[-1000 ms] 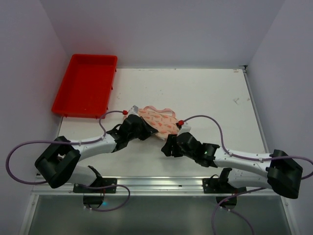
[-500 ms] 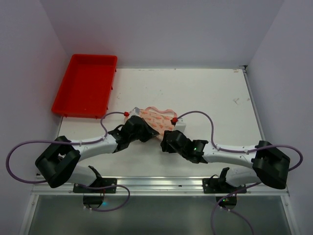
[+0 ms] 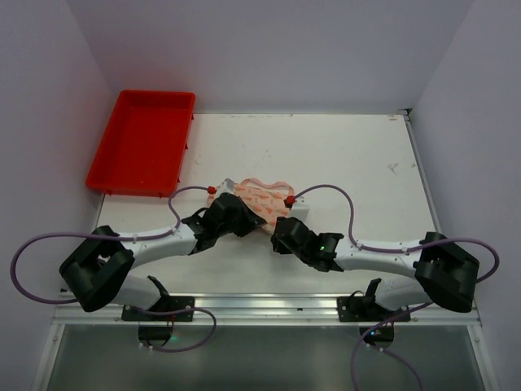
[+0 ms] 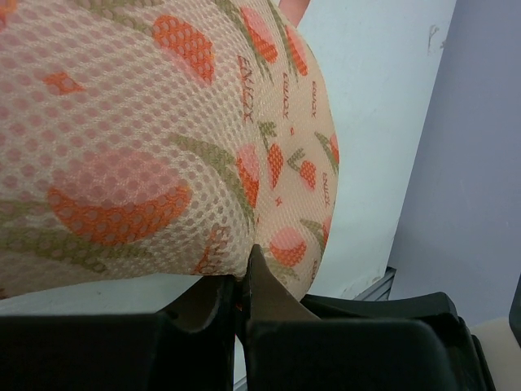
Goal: Unzip the laundry bag and remove the bra
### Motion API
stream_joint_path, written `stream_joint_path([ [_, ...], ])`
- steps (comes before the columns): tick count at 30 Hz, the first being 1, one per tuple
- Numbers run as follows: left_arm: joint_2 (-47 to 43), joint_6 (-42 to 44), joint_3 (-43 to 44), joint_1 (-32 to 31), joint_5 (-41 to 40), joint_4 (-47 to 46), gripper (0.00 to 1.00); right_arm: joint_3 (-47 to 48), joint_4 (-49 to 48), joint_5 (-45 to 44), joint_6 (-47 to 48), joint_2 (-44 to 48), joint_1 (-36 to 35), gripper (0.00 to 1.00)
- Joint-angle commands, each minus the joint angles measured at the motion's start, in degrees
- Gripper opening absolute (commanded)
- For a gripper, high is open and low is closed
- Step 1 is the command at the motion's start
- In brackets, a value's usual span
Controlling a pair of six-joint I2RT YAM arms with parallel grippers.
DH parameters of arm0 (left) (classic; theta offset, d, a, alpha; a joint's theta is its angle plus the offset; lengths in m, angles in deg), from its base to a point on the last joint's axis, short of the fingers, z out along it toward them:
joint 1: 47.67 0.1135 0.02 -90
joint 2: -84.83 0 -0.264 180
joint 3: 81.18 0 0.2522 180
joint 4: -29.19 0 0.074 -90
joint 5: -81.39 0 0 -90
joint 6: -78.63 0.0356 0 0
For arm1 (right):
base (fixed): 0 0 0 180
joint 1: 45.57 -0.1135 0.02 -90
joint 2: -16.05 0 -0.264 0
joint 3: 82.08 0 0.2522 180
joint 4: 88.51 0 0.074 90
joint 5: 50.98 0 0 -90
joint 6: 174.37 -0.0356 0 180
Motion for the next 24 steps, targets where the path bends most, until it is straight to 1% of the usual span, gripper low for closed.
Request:
stream_joint_path([
  [1,0.43,-1.11,2.26,-1.2,-1.23,-2.12,0.0,0.6,-3.97,-3.97,-1.33,-0.74,-0.21,0.27],
  [5,0.69,-1.28,2.35,-1.29,-1.06,-2.48,0.0,0.51,-3.89,-4.32,-1.42,-0.39,-0.3,0.2],
  [6,0.69,-1.11,2.35,-1.37,-1.06,-2.48,0.0,0.59,-3.45,-4.67,-1.51,-0.31,-0.3,0.15],
  [7,0.61,-1.11,2.26,-1.29,-1.23,-2.39,0.0,0.68,-3.01,-4.85,-1.77,0.04,-0.21,0.08],
  [9,0.43,-0.85,2.17,-1.37,-1.49,-2.13,0.0,0.51,-3.01,-5.11,-2.21,0.57,-0.21,0.0],
  [14,0.34,1.7,2.26,-1.29,-2.2,-0.46,0.0,-0.55,1.2,-5.9,-3.35,2.59,-0.21,0.0],
  [17,-0.45,5.21,1.91,-0.94,-3.34,1.56,0.0,-2.56,4.19,-6.26,-3.0,6.1,-0.12,0.0],
  [18,-0.54,7.83,1.73,-0.59,-3.52,1.39,0.0,-3.87,4.2,-5.91,-0.91,8.46,0.05,0.0],
  [20,-0.36,10.22,0.59,0.03,-3.17,1.22,0.0,-4.85,6.12,-3.54,0.86,10.76,0.93,0.0],
  [21,-0.27,12.23,-0.8,0.82,-2.64,0.0,0.0,-5.64,7.0,-2.4,2.26,12.95,2.76,0.0],
  [22,-0.36,13.38,-1.43,1.43,-0.55,-0.71,0.0,-5.82,7.97,0.22,2.88,14.27,3.82,0.0],
  [24,-0.45,15.76,-3.09,3.28,1.13,-0.63,0.0,-6.87,9.73,1.73,5.16,17.17,6.45,0.0],
])
